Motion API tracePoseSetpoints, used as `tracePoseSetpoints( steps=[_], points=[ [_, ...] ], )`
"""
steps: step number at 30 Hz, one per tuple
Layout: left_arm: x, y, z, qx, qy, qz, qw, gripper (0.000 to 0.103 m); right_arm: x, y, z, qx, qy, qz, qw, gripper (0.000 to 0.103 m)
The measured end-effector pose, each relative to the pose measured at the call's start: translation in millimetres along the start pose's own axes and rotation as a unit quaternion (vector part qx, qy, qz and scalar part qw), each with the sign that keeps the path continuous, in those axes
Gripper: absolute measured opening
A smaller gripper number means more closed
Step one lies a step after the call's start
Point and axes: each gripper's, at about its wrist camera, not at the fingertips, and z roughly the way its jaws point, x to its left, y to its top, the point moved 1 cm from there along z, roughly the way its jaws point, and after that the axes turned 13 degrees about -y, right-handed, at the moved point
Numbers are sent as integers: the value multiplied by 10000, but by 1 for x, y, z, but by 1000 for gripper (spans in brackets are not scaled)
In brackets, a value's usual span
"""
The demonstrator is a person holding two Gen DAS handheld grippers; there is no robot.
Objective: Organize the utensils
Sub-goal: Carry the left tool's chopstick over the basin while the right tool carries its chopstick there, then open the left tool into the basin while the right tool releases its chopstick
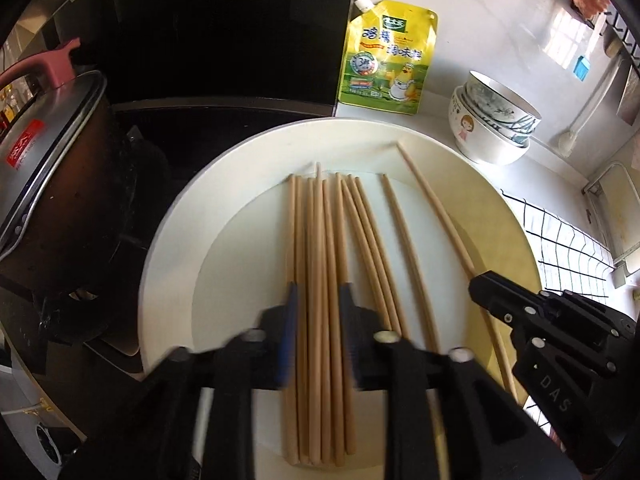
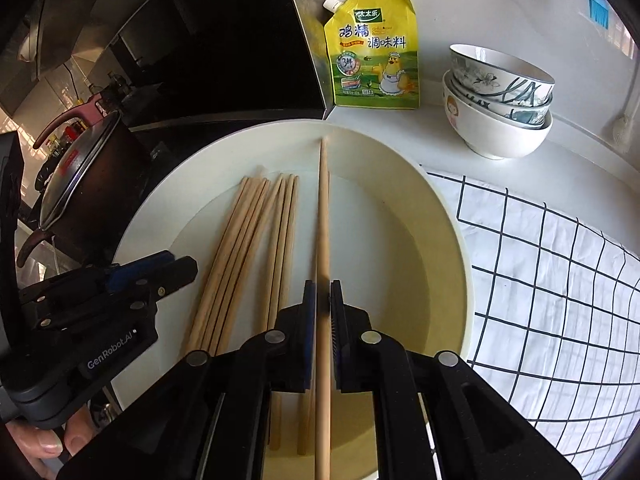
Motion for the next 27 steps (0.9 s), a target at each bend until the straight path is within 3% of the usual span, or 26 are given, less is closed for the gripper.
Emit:
tracePoseSetpoints(
  steps=[3,21,27],
  points=[
    [5,0,-8,-83,20,-65,9999,50,-3,0,-7,-99,-68,27,9999,18],
    [0,-21,-51,-321,147,-273,9990,55,-13,-22,-46,-244,62,-39,9997,24],
    [-3,-27,-64,-434,255,-333,9982,58,-14,-29,-55,-318,109,-83,9994,32]
  ],
)
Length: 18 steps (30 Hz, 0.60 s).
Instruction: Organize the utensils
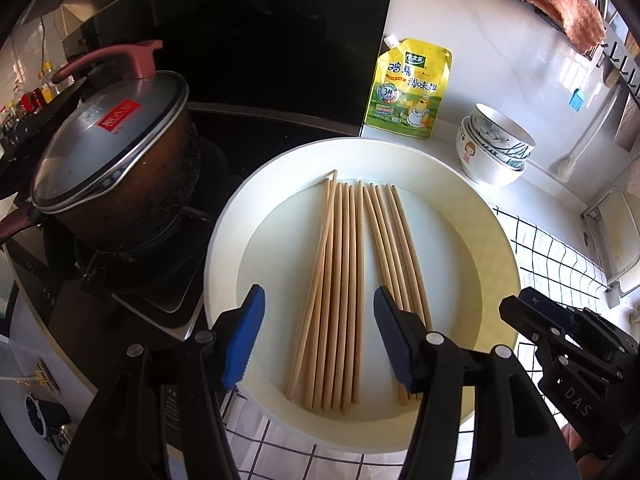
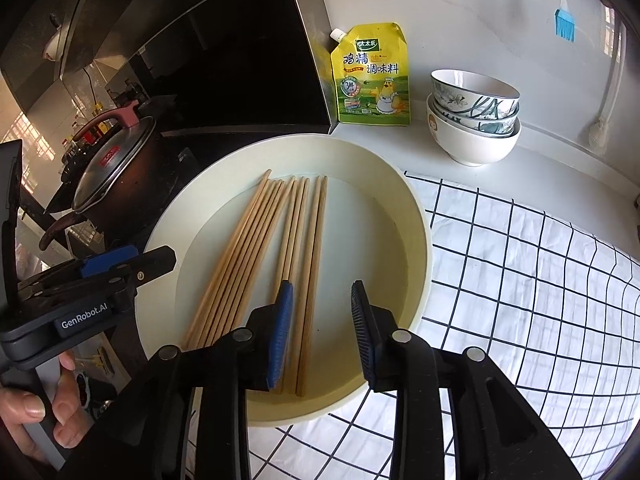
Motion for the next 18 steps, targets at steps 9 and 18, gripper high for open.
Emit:
tracePoseSetpoints(
  steps=[9,18],
  points=[
    [-4,-4,-11,-81,42,-11,10000,70,-2,-6,-9,-45,19,-31,10000,39],
    [-11,-7,-20,-171,116,29,9998,79,-4,-11,-17,-70,8,-50,10000,45]
  ],
)
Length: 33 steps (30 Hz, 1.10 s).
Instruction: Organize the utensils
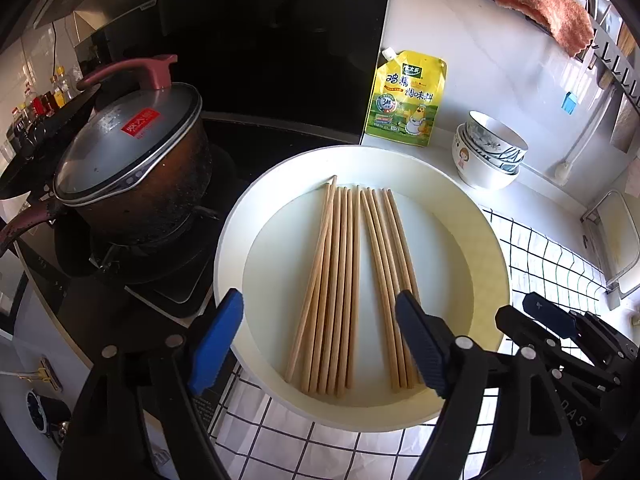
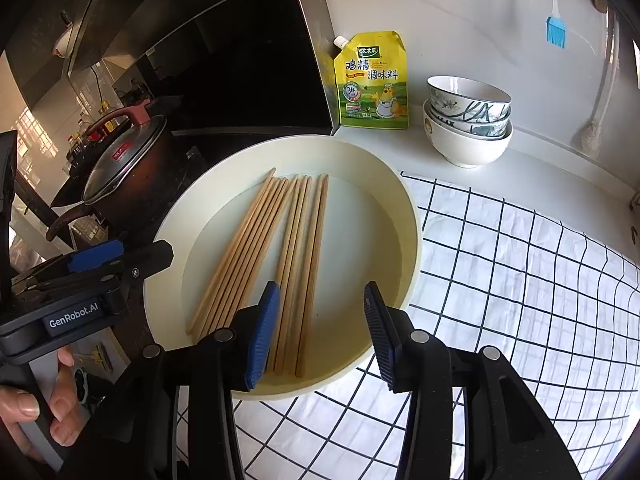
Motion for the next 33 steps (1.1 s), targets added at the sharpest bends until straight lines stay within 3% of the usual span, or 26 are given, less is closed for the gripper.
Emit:
tracePoseSetpoints(
  steps=[15,33],
  points=[
    [1,-7,-12,-63,77,-83,9999,94,-6,-10,-10,0,-59,79,10000,51],
    [6,-11,-16,10,102,-223,9997,96,-9,-16,-17,-10,-103,86,9999,59]
  ],
)
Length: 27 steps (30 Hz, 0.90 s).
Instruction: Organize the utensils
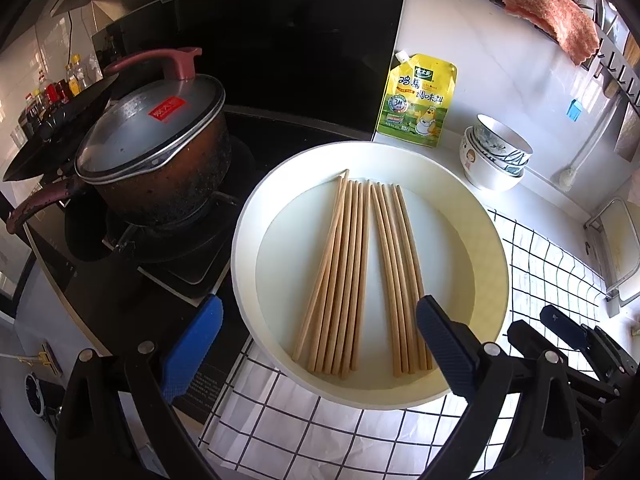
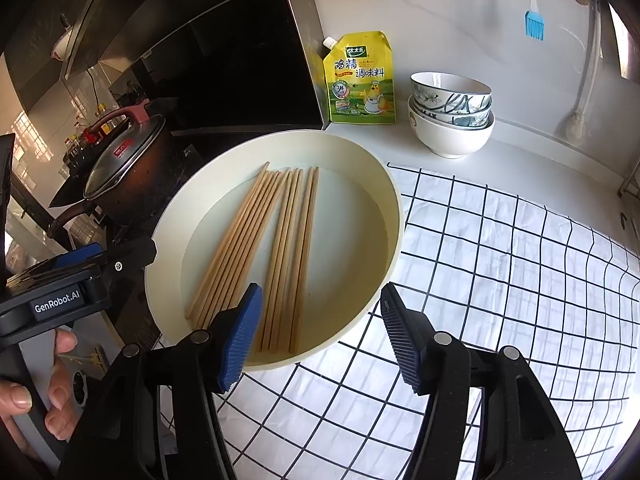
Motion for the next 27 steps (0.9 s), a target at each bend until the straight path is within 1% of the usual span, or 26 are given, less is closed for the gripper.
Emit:
tracePoseSetpoints(
  steps=[8,27],
  points=[
    [-2,-3,-1,-20,124,76,9999,96,2,-2,-2,-26,-16,-27,10000,59],
    [0,-3,-2,23,223,92,9997,96,6,-3,-9,-107,-53,-112,9999,59]
  ],
)
